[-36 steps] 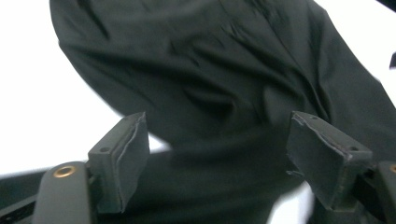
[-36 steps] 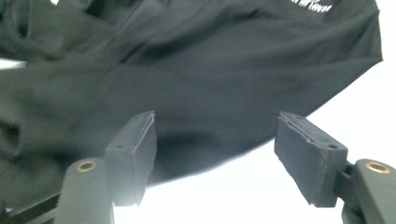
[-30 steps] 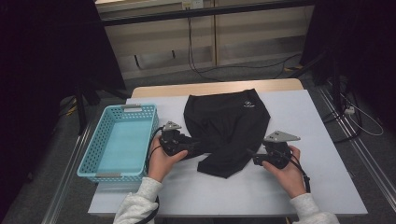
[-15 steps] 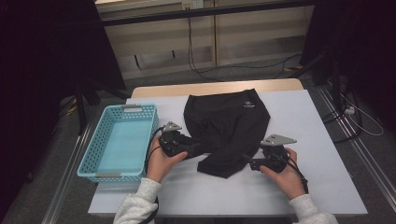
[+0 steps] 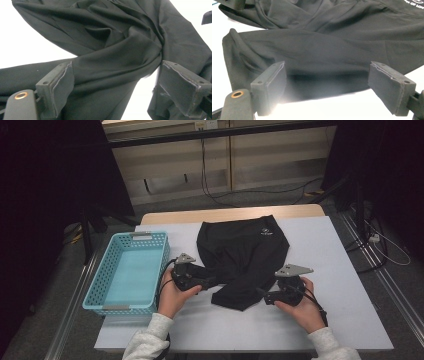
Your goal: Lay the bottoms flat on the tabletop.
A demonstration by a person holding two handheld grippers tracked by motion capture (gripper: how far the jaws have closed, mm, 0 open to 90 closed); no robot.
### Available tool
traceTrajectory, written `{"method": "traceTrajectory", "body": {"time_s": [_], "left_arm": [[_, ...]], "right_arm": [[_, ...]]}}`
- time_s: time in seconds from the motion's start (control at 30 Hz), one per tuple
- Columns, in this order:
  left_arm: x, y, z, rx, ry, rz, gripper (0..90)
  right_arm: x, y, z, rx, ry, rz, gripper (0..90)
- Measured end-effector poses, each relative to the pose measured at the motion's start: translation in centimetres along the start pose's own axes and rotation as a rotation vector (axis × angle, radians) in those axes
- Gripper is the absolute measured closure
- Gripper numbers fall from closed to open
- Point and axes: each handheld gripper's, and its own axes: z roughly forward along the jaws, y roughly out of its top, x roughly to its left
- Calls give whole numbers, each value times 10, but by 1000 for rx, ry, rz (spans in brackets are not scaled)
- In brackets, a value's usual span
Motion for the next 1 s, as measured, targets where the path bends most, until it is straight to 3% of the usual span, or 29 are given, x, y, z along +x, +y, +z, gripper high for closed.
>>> {"method": "traceTrajectory", "body": {"time_s": [0.17, 0.27, 0.43, 0.53, 0.6, 0.77, 0.83, 1.0], "left_arm": [[-1, 0, 0, 20, -14, 12, 130], [-3, 2, -2, 7, -10, 11, 128], [-3, 2, -2, 7, -8, 9, 126], [-5, 2, -2, 7, -7, 16, 131], [-6, 2, -3, 5, -3, 22, 131], [-6, 2, -5, 4, 5, 29, 135], [-8, 1, -5, -2, 5, 20, 135], [-7, 0, -5, 9, 3, 25, 137]], "right_arm": [[3, -1, 1, 11, 6, -8, 173], [6, -1, 1, 5, 10, -15, 180], [9, -1, -1, 0, 30, -30, 255], [12, -2, 2, 25, 36, -43, 386], [14, -2, 4, 29, 63, -56, 466], [28, 7, 6, 4, 82, -101, 499], [32, 7, 12, 19, 76, -121, 502], [35, 6, 24, 31, 77, -115, 543]]}}
